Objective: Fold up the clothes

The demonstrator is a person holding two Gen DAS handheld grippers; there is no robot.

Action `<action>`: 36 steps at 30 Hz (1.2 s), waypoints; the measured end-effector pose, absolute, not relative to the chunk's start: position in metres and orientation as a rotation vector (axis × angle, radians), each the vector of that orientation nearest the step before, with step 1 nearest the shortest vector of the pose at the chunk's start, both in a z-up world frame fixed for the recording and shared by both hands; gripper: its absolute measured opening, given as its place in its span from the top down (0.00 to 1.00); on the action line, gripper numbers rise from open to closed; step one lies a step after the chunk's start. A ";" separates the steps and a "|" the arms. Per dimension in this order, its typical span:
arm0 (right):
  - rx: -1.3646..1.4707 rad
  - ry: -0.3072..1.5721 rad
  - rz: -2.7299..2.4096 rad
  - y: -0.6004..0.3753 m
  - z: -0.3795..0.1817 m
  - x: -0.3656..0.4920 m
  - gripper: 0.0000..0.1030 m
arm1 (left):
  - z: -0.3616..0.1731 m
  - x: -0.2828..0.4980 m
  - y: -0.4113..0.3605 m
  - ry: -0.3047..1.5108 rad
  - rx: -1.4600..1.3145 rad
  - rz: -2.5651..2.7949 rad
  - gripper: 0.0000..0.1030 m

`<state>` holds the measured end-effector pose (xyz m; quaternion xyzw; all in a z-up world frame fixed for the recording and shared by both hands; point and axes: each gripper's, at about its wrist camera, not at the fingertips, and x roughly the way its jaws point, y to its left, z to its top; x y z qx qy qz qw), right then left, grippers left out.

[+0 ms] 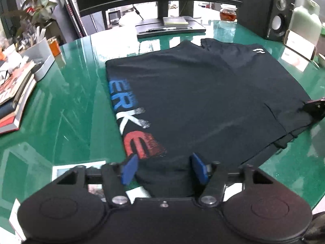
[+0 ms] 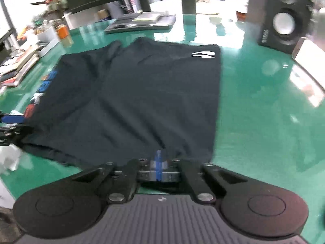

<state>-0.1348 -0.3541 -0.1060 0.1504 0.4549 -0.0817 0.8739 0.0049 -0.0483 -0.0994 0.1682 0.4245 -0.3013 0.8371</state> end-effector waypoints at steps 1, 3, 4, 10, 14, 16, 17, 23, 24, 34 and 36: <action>0.322 0.950 -0.175 -0.356 -0.107 -0.135 1.00 | -0.101 0.007 -0.047 0.897 0.351 -0.630 0.25; 0.285 0.962 -0.174 -0.352 -0.105 -0.132 1.00 | -0.100 0.008 -0.045 0.882 0.365 -0.627 0.29; 0.259 0.966 -0.165 -0.347 -0.103 -0.130 1.00 | -0.098 0.007 -0.046 0.868 0.385 -0.631 0.43; 0.094 0.943 0.060 -0.300 -0.079 -0.117 0.89 | -0.079 -0.001 -0.050 0.822 0.424 -0.798 0.60; -0.006 0.982 0.220 -0.269 -0.085 -0.100 0.89 | -0.081 -0.019 -0.065 0.775 0.622 -0.978 0.67; -0.057 0.990 0.262 -0.261 -0.086 -0.095 0.88 | -0.083 -0.021 -0.067 0.757 0.677 -1.011 0.67; -0.080 0.992 0.278 -0.259 -0.086 -0.093 0.83 | -0.085 -0.022 -0.068 0.747 0.703 -1.027 0.67; -0.178 1.016 0.374 -0.252 -0.083 -0.086 0.65 | -0.085 -0.016 -0.067 0.743 0.758 -1.076 0.57; -0.189 1.013 0.387 -0.250 -0.080 -0.088 0.65 | -0.085 -0.016 -0.067 0.738 0.765 -1.079 0.54; -0.062 0.966 0.450 -0.235 -0.076 -0.081 0.67 | -0.091 -0.009 -0.072 0.768 0.755 -1.082 0.47; -0.101 0.954 0.469 -0.225 -0.075 -0.074 0.67 | -0.090 -0.007 -0.070 0.772 0.750 -1.078 0.47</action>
